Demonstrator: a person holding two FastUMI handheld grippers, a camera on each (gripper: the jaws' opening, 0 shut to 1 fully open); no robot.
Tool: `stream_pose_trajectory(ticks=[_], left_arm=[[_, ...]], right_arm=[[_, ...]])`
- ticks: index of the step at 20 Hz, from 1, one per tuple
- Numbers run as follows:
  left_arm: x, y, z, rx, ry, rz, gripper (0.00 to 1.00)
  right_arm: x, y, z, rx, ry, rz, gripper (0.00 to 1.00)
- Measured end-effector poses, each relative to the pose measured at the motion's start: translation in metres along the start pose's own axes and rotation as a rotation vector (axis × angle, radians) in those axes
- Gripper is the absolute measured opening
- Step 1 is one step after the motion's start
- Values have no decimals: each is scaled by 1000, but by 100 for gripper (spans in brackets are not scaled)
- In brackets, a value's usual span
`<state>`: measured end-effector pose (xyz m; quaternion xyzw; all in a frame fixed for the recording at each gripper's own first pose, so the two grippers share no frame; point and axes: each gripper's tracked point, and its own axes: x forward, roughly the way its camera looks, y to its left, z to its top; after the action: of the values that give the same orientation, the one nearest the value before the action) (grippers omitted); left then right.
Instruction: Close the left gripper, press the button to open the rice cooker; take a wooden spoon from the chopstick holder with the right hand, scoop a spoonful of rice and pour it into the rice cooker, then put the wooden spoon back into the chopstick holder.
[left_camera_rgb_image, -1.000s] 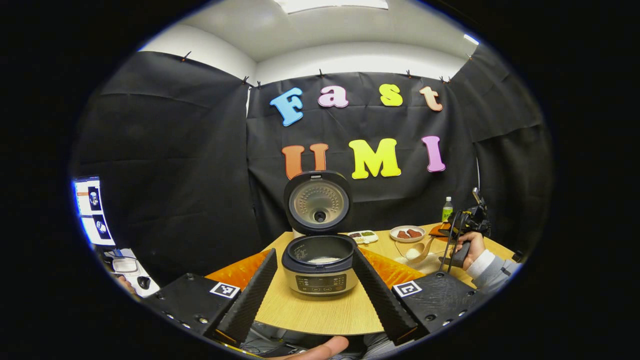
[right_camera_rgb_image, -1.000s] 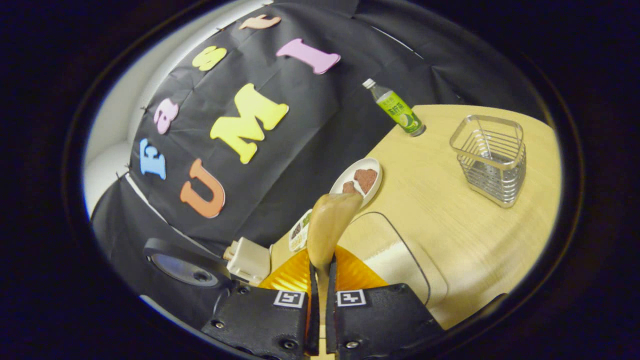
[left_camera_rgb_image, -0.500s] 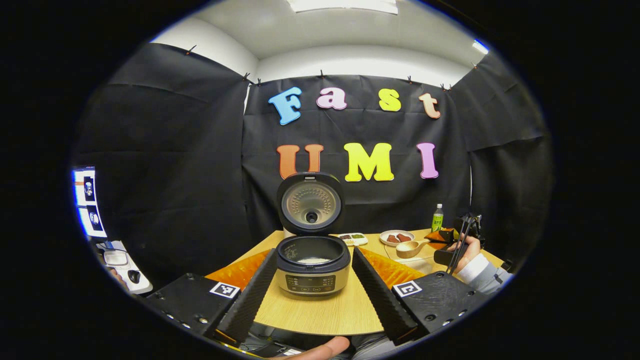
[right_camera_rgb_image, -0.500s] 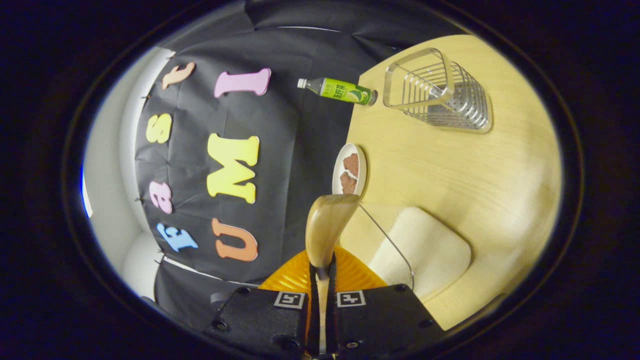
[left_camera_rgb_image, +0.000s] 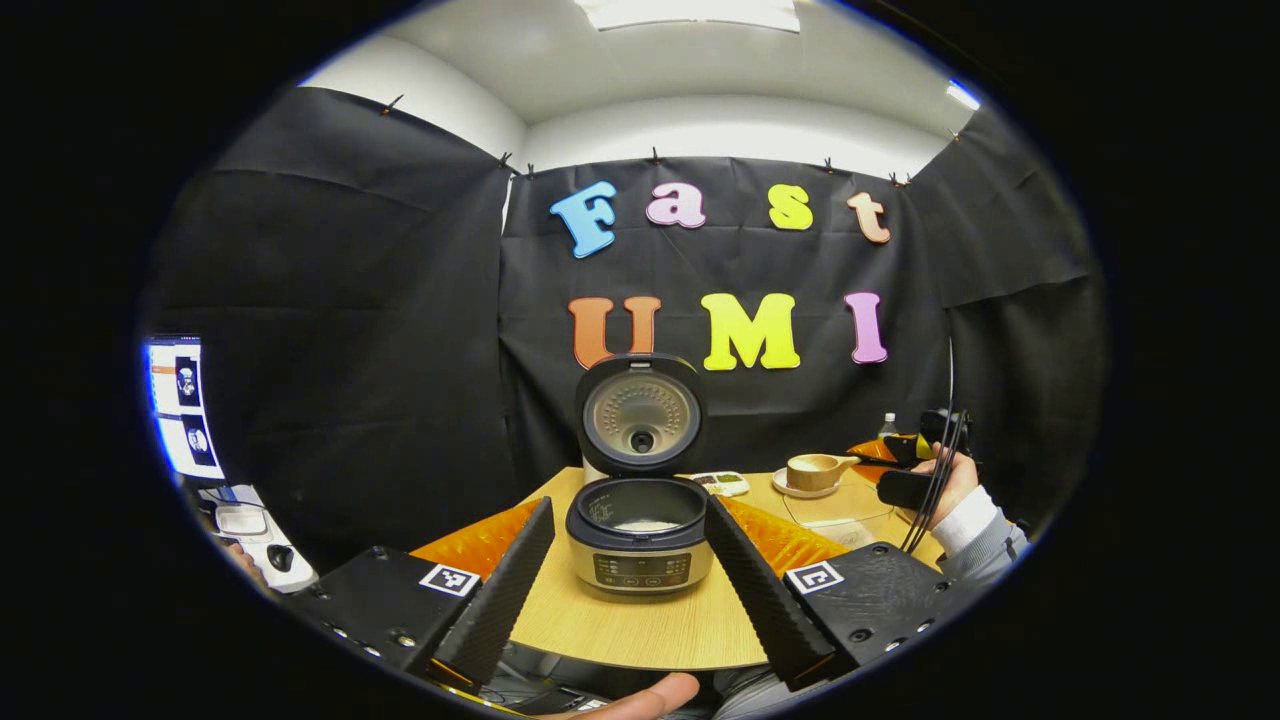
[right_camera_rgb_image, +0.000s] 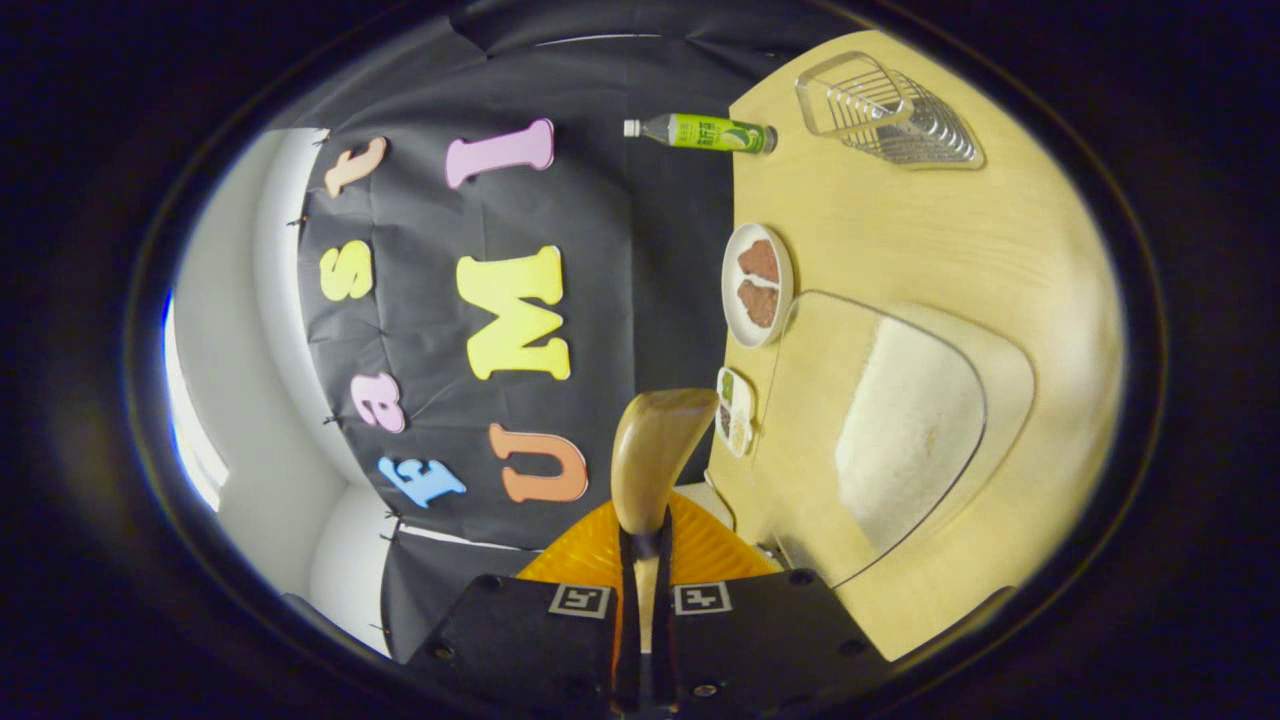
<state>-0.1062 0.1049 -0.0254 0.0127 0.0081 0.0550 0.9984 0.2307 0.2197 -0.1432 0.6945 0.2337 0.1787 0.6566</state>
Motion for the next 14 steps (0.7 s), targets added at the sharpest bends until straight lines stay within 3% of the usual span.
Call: stream_pose_trajectory(ticks=[8, 12, 14], left_arm=[[-15, 12, 5, 38, -15, -6, 96], [-17, 17, -6, 67, 11, -3, 96], [-19, 19, -11, 72, 20, -1, 96]], right_arm=[[35, 31, -79, -62, 29, -3, 10], [63, 37, -121, -243, 23, -75, 10], [72, 49, -135, -353, 0, -75, 9]])
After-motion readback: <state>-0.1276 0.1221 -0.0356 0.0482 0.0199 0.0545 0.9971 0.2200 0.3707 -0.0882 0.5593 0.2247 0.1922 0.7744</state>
